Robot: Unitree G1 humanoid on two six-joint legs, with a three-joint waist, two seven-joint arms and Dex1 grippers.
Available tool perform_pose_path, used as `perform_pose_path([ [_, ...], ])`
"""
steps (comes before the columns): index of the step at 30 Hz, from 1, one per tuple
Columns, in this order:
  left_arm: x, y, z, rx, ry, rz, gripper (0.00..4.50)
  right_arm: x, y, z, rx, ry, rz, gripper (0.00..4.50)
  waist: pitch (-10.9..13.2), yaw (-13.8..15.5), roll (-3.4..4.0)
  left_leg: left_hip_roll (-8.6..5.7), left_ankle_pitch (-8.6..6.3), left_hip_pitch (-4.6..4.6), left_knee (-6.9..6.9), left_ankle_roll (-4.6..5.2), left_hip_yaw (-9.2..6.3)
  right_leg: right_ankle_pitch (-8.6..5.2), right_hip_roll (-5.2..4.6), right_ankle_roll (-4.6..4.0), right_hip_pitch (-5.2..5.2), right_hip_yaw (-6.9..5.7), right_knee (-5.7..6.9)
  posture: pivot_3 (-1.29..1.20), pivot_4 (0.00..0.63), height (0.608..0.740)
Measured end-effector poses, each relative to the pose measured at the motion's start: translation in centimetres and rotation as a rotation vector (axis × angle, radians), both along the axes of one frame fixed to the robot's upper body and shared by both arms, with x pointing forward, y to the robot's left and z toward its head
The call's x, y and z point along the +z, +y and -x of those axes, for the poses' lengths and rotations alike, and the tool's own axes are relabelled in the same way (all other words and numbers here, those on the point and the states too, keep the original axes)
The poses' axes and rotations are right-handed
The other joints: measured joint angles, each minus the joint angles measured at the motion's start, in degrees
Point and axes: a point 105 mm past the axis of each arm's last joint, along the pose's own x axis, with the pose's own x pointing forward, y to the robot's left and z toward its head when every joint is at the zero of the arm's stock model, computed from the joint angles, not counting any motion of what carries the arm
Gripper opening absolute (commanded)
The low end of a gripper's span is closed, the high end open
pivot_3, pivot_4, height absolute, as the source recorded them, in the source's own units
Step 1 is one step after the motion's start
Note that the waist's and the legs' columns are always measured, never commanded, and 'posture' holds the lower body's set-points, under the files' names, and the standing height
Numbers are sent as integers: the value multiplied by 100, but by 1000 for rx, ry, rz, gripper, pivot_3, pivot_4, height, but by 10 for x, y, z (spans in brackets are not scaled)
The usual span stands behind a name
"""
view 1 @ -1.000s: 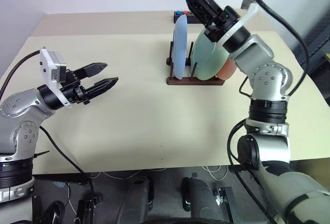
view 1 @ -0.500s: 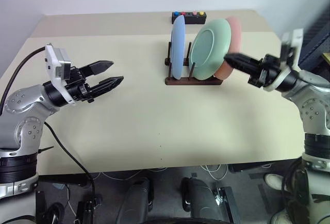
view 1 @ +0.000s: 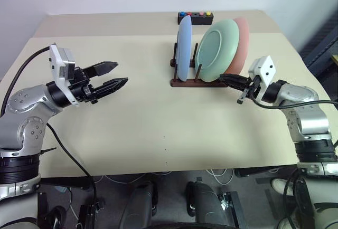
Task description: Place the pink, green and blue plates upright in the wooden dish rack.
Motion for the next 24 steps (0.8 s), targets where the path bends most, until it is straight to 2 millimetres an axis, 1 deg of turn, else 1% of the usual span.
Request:
perform_pose_path([
  [3,0,-1,0,2,3,-3,3048,5,-1,-4,-21,-107,64,77,0,-1,0,0,0,0,0,-1,0,0,0,0,0,0,0,0,150,735],
  [5,1,-2,1,0,0,-6,3048,5,1,-3,-14,-136,79,77,0,1,0,0,0,0,0,-1,0,0,0,0,2,0,0,0,150,735],
  [10,1,-2,1,0,2,-7,3048,3,5,-1,10,-154,90,77,0,0,0,0,0,0,1,-1,-1,0,0,0,2,0,0,0,150,735],
  [15,1,-2,1,-1,1,-7,3048,-6,3,3,17,-140,126,77,0,2,0,0,0,0,2,-1,-2,0,0,0,4,0,0,0,150,735],
  [24,7,-3,1,-10,-18,-8,3048,-8,-5,-2,-105,-275,253,77,0,-1,0,-1,2,1,2,-3,-3,0,1,0,4,0,2,0,150,735],
])
